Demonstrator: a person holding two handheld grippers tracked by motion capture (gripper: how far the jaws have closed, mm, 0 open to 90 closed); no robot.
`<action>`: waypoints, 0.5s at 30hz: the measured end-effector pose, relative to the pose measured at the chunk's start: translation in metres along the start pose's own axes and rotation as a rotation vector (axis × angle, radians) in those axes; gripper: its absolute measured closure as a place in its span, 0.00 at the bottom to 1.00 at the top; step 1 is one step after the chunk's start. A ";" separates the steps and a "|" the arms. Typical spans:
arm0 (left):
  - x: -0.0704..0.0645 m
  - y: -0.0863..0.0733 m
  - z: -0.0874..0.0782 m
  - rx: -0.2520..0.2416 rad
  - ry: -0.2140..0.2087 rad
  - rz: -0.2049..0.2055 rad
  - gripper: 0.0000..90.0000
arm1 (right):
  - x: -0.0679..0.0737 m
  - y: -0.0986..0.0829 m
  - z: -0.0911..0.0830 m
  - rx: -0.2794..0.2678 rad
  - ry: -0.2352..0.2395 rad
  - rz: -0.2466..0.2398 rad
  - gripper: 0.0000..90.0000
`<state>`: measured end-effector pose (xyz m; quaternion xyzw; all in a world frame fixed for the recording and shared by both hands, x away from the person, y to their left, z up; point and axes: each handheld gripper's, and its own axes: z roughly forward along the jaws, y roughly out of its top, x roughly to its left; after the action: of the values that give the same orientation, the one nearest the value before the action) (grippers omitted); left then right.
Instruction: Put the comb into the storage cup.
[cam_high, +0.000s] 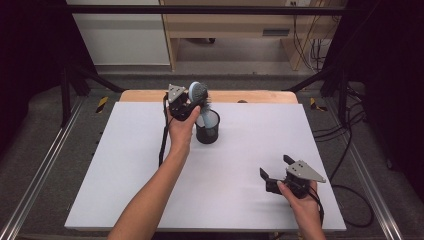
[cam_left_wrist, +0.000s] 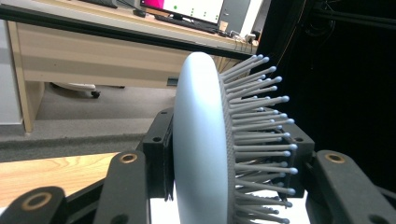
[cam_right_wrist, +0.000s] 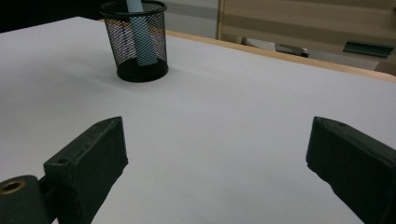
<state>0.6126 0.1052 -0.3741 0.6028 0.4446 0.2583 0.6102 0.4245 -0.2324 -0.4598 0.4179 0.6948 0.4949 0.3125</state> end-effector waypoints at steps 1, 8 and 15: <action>0.000 0.000 0.000 0.004 0.000 0.003 0.55 | 0.000 0.000 0.000 0.001 0.000 0.001 0.06; 0.000 -0.002 0.001 0.004 -0.002 -0.001 0.55 | 0.000 0.000 0.000 0.001 -0.001 -0.001 0.06; 0.001 -0.003 0.001 0.001 -0.001 -0.012 0.55 | 0.000 0.000 0.001 0.003 0.000 -0.002 0.06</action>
<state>0.6133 0.1051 -0.3778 0.6006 0.4482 0.2538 0.6116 0.4249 -0.2321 -0.4603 0.4175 0.6960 0.4937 0.3124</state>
